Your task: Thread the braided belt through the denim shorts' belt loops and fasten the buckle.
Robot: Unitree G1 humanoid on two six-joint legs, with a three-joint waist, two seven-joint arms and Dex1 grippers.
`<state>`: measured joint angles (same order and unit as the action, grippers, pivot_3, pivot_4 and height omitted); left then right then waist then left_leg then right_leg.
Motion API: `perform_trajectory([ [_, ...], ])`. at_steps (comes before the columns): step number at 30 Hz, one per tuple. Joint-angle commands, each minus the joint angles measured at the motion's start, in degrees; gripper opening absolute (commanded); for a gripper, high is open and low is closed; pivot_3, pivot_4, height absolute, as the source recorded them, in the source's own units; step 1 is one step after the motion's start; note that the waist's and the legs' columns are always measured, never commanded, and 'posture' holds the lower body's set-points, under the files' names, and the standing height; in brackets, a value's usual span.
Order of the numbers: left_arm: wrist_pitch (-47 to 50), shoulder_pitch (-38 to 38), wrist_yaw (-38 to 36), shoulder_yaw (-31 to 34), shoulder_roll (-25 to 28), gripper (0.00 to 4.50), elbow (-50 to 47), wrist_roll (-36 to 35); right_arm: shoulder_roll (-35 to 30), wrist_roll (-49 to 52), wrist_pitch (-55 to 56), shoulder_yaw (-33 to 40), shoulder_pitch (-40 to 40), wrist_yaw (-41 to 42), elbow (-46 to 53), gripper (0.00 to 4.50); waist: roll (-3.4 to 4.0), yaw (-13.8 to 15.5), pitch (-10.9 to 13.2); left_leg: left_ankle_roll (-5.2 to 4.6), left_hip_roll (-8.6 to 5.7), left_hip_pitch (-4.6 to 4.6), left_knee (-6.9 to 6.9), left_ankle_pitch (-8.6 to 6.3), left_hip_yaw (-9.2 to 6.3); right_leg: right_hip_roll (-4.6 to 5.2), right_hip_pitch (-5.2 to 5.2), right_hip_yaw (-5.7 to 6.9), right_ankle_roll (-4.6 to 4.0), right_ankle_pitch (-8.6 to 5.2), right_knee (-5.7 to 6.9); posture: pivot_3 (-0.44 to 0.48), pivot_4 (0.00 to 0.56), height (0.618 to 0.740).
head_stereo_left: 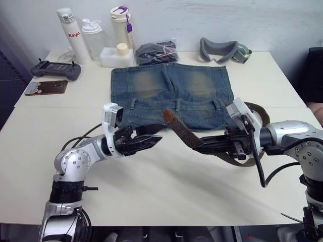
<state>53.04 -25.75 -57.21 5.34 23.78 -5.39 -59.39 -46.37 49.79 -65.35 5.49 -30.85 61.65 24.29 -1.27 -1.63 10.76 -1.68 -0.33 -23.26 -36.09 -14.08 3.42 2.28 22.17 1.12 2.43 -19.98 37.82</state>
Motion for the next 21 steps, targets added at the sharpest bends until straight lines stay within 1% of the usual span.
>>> perform_trajectory([
  [1, -0.93, -2.39, 1.82, 0.20, -2.01, 3.67, 3.05, 0.92, -0.58, 3.13, -0.47, 2.22, 0.45, -1.41, 1.47, 0.00, -0.01, 0.17, 0.01, -0.01, 0.00, 0.00, -0.01, 0.02, 0.00, 0.00, -0.01, 0.01, 0.00, 0.00, 0.00, 0.000, 0.150, 0.738],
  [3, -1.15, -2.99, 1.76, -0.18, -2.28, 2.86, 3.74, 1.83, -0.64, 4.56, -0.81, 2.95, 0.95, -2.45, 1.98, 0.00, -0.03, 0.21, 0.01, -0.02, 0.00, -0.01, -0.06, 0.03, -0.02, 0.01, -0.05, 0.02, 0.02, 0.01, 0.00, 0.000, 0.150, 0.738],
  [6, -0.48, -2.92, 1.13, -0.23, -2.00, 1.47, 3.75, 1.78, -0.23, 6.66, -1.32, 4.23, 1.03, -4.56, 2.00, 0.00, -0.04, 0.09, 0.02, -0.06, 0.00, -0.02, -0.09, 0.01, 0.01, 0.04, -0.08, 0.00, 0.11, 0.06, -0.05, 0.000, 0.150, 0.738],
  [8, -0.13, -2.20, 0.07, -0.34, -0.92, 0.56, 3.79, 2.13, -0.18, 8.42, -1.75, 5.82, 0.95, -6.07, 1.67, 0.00, -0.04, 0.10, 0.02, -0.06, 0.00, -0.01, -0.07, 0.01, 0.01, 0.04, -0.08, 0.00, 0.11, 0.06, -0.06, 0.000, 0.150, 0.738],
  [9, -0.16, -1.92, -0.49, -0.42, -0.45, 0.20, 3.96, 2.41, -0.37, 9.16, -1.84, 6.38, 0.92, -6.59, 1.50, 0.00, -0.04, 0.10, 0.02, -0.05, 0.00, -0.01, -0.06, 0.01, 0.00, 0.04, -0.06, 0.00, 0.11, 0.06, -0.06, 0.000, 0.150, 0.738],
  [11, -0.01, -1.62, -0.90, -0.59, 0.34, 0.20, 4.34, 2.81, -0.77, 10.22, -1.95, 7.05, 0.90, -7.46, 1.26, 0.00, -0.03, 0.08, 0.02, -0.03, 0.00, -0.01, -0.01, 0.03, -0.01, 0.03, -0.04, 0.00, 0.09, 0.05, -0.06, 0.000, 0.150, 0.738],
  [12, 0.27, -1.71, -0.66, -0.12, 0.27, 0.48, 4.71, 2.36, -1.00, 10.76, -2.04, 7.42, 0.87, -7.69, 1.20, 0.00, -0.03, 0.13, 0.02, -0.03, 0.00, -0.01, 0.00, 0.03, -0.01, 0.03, -0.03, 0.00, 0.08, 0.04, -0.06, 0.000, 0.150, 0.738],
  [13, 0.61, -2.10, 0.26, 0.61, -0.23, 0.87, 5.44, 1.80, -1.26, 11.55, -2.21, 7.82, 0.86, -7.80, 1.27, 0.00, -0.04, 0.16, 0.02, -0.03, 0.00, -0.01, 0.01, 0.03, -0.01, 0.03, -0.03, 0.00, 0.08, 0.04, -0.07, 0.000, 0.150, 0.738],
  [14, 0.81, -2.61, 0.96, 1.13, -0.79, 1.10, 6.14, 1.39, -1.43, 12.41, -2.37, 8.18, 0.80, -7.90, 1.41, 0.00, -0.03, 0.16, 0.02, -0.03, 0.00, -0.02, 0.00, 0.02, -0.01, 0.03, -0.04, 0.00, 0.08, 0.04, -0.10, 0.000, 0.150, 0.738],
  [16, 1.24, -3.60, 1.71, 1.36, -1.85, 1.89, 6.99, 0.90, -1.46, 14.38, -2.65, 8.62, 0.64, -8.19, 1.84, 0.00, -0.06, 0.19, 0.03, -0.06, 0.00, -0.03, -0.01, 0.01, 0.00, 0.05, -0.05, 0.00, 0.08, 0.05, -0.12, 0.000, 0.150, 0.738],
  [17, 1.89, -4.20, 2.11, 1.53, -2.62, 2.22, 7.33, 0.27, -1.51, 15.29, -2.68, 8.62, 0.62, -8.37, 2.20, 0.00, -0.06, 0.20, 0.03, -0.06, 0.00, -0.04, -0.02, 0.01, -0.02, 0.05, -0.05, 0.00, 0.09, 0.05, -0.13, 0.000, 0.150, 0.738],
  [21, 3.90, -5.57, 2.66, 1.76, -4.67, 2.22, 7.62, -1.09, -1.77, 17.78, -2.50, 8.27, 0.71, -9.68, 2.87, 0.00, -0.07, 0.22, 0.04, -0.06, 0.00, -0.04, -0.02, 0.01, -0.02, 0.05, -0.06, 0.01, 0.10, 0.05, -0.13, 0.000, 0.150, 0.738],
])
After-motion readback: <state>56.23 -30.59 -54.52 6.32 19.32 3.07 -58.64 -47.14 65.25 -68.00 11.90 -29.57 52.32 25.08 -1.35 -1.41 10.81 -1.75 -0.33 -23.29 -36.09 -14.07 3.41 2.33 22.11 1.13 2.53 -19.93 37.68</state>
